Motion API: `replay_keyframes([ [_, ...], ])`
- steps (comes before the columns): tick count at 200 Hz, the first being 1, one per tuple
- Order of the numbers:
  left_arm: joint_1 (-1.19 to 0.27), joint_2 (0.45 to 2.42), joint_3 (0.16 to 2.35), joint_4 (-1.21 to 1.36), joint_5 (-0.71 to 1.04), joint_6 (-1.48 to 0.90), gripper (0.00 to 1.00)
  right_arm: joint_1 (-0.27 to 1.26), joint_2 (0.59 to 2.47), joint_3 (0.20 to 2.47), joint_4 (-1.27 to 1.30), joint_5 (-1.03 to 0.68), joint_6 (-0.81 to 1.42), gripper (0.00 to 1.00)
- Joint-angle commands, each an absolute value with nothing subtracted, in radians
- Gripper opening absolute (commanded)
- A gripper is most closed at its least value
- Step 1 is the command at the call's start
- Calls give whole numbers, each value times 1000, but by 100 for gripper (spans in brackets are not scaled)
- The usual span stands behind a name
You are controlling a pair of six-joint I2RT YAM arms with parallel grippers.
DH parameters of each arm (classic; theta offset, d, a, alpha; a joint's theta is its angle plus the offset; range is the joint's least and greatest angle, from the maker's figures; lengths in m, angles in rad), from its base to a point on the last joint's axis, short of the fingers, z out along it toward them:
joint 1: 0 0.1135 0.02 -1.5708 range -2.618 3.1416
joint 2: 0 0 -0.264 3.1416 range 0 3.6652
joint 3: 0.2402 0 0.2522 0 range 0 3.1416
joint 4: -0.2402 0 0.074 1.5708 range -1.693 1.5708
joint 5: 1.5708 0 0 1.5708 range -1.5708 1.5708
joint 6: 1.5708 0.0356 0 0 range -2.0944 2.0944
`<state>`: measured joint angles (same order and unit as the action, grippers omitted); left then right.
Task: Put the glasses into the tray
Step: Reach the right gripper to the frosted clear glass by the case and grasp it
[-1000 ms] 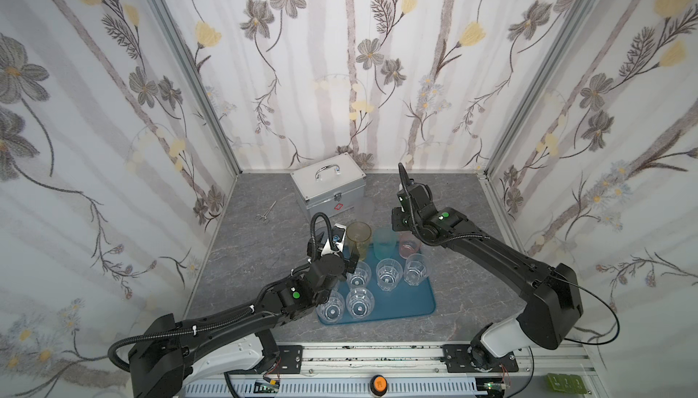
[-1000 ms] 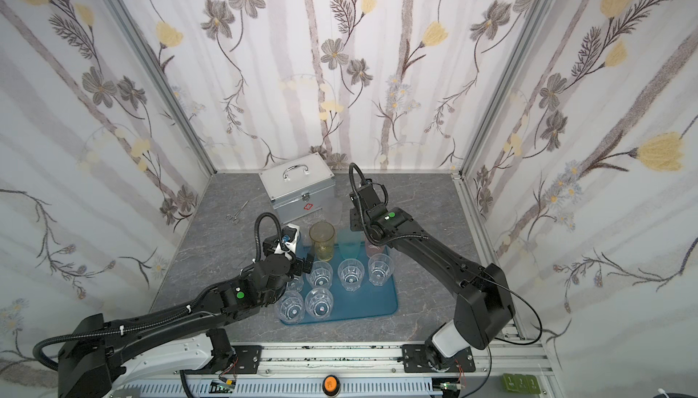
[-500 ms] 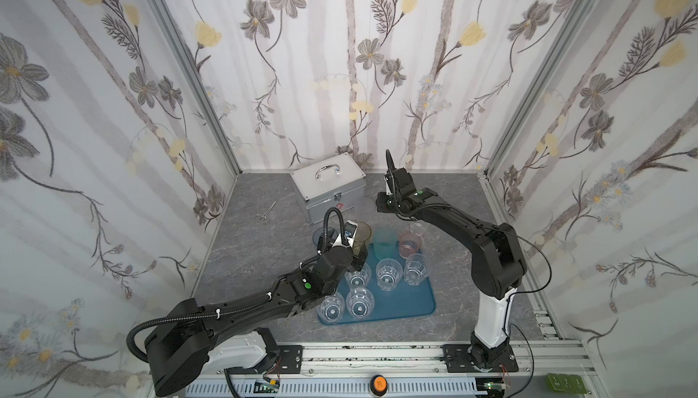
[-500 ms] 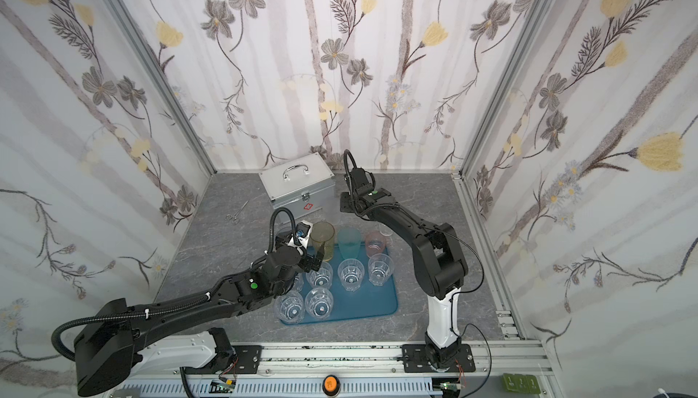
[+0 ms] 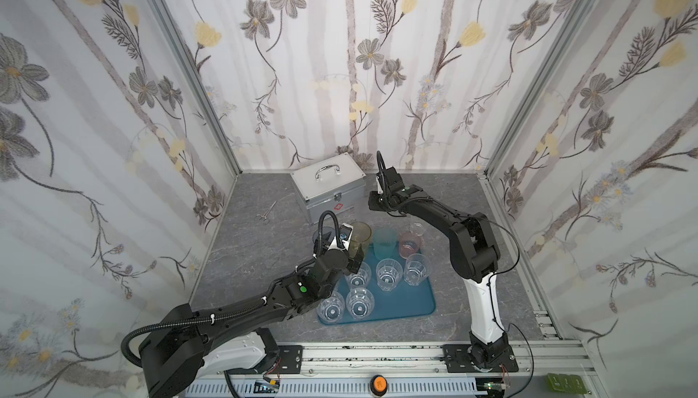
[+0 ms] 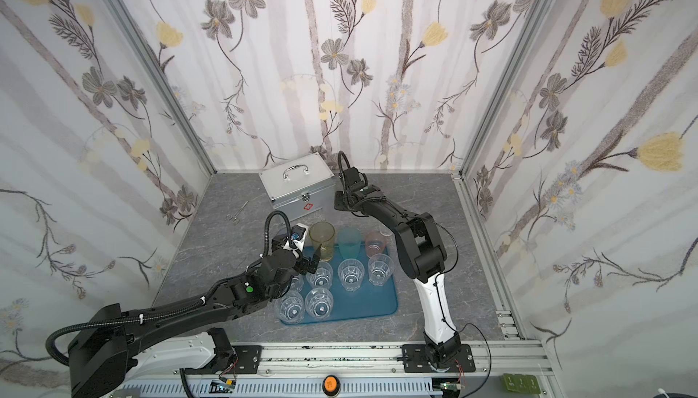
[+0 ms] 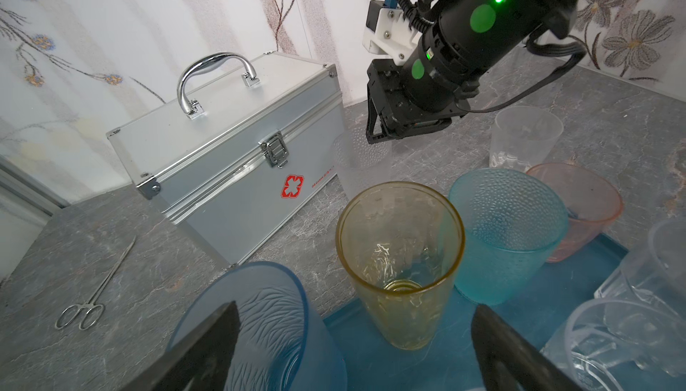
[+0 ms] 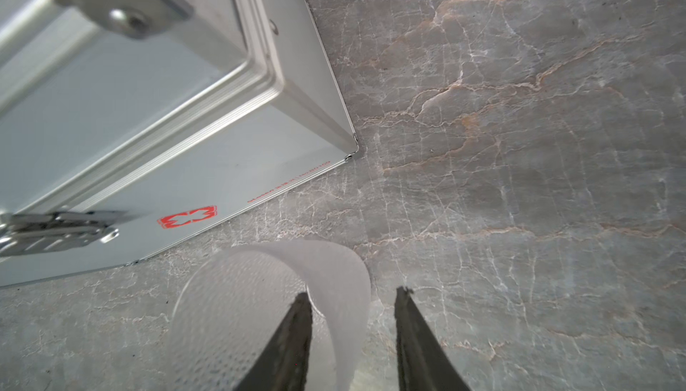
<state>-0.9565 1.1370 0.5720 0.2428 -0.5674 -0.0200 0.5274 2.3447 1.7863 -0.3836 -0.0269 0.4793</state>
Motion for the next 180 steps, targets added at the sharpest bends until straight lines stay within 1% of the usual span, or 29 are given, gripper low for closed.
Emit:
replay_keyframes([
  [1,-957,1134,576,270,-561,-35,100,525,2362,1805,-366,-24,461,34],
  [34,-956,1113,571,258,-570,-50,100,524,2358,1804,-384,-2,424,16],
  [64,-956,1102,563,240,-587,-66,100,524,2304,1770,-392,24,391,8],
  [113,-956,1127,597,208,-596,-86,100,520,2180,1702,-393,27,374,3],
  [180,-1005,1109,619,193,-592,-149,100,513,1992,1631,-414,20,368,2],
])
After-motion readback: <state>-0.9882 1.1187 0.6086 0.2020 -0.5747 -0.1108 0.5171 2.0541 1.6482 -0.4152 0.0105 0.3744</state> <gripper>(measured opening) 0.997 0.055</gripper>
